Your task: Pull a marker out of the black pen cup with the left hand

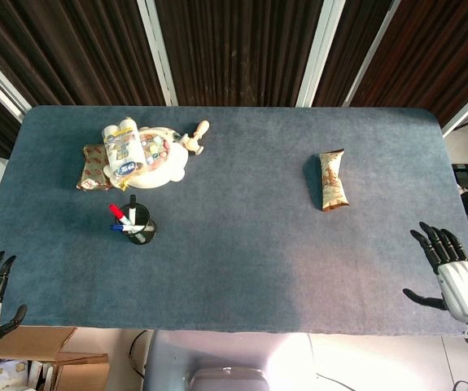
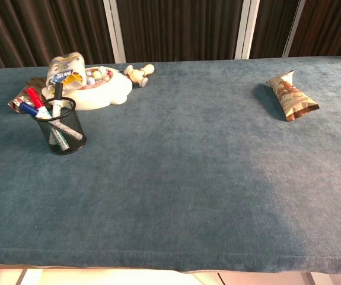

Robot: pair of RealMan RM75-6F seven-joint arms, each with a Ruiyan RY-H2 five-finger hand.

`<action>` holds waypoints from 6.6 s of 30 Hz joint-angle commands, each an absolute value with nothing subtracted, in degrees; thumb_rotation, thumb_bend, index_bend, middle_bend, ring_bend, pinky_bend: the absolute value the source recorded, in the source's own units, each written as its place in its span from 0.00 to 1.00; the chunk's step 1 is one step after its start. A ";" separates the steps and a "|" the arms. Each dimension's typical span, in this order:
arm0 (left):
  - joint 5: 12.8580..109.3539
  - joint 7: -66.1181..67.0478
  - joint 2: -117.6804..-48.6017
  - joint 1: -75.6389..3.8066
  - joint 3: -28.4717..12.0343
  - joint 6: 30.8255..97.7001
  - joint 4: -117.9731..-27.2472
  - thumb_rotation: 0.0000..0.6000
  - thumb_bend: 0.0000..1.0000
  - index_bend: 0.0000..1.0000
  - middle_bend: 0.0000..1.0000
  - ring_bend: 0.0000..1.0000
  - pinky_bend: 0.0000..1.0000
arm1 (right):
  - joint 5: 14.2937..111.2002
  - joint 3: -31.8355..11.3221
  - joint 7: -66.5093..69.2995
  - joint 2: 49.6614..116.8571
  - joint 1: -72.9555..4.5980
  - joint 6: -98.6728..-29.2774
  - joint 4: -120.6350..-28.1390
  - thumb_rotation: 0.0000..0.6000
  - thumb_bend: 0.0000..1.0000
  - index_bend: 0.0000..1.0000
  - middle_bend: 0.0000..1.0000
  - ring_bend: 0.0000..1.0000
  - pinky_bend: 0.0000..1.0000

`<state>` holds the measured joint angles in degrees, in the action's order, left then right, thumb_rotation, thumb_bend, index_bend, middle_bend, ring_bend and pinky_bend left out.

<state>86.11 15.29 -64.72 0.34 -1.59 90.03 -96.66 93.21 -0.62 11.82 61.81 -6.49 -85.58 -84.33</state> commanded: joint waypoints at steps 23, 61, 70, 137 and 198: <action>85.70 5.43 -59.35 -17.52 -11.81 73.45 -101.59 1.00 0.33 0.09 0.08 0.03 0.02 | 93.23 -1.82 11.23 59.85 -6.46 -87.73 -86.29 1.00 0.00 0.00 0.00 0.00 0.00; 49.30 20.63 -69.04 -43.41 -13.08 49.32 -87.45 1.00 0.31 0.36 0.36 0.31 0.13 | 92.05 -1.26 9.46 59.90 -6.38 -85.22 -87.20 1.00 0.00 0.00 0.00 0.00 0.00; 48.28 21.68 -71.53 -45.26 -12.55 49.66 -85.85 1.00 0.30 0.46 0.51 0.41 0.13 | 91.88 -1.23 9.44 59.68 -6.29 -85.17 -87.51 1.00 0.00 0.00 0.00 0.00 0.00; 71.42 11.34 -70.15 -42.76 -14.11 63.37 -101.77 1.00 0.50 0.68 0.78 0.65 0.25 | 92.60 -1.12 10.97 60.54 -6.94 -84.57 -86.38 1.00 0.00 0.00 0.00 0.00 0.00; 80.01 0.85 -61.58 -7.05 3.92 91.88 -93.32 1.00 0.26 0.01 0.01 0.00 0.00 | 93.38 -0.27 13.72 60.15 -6.99 -84.26 -84.92 1.00 0.00 0.00 0.00 0.00 0.00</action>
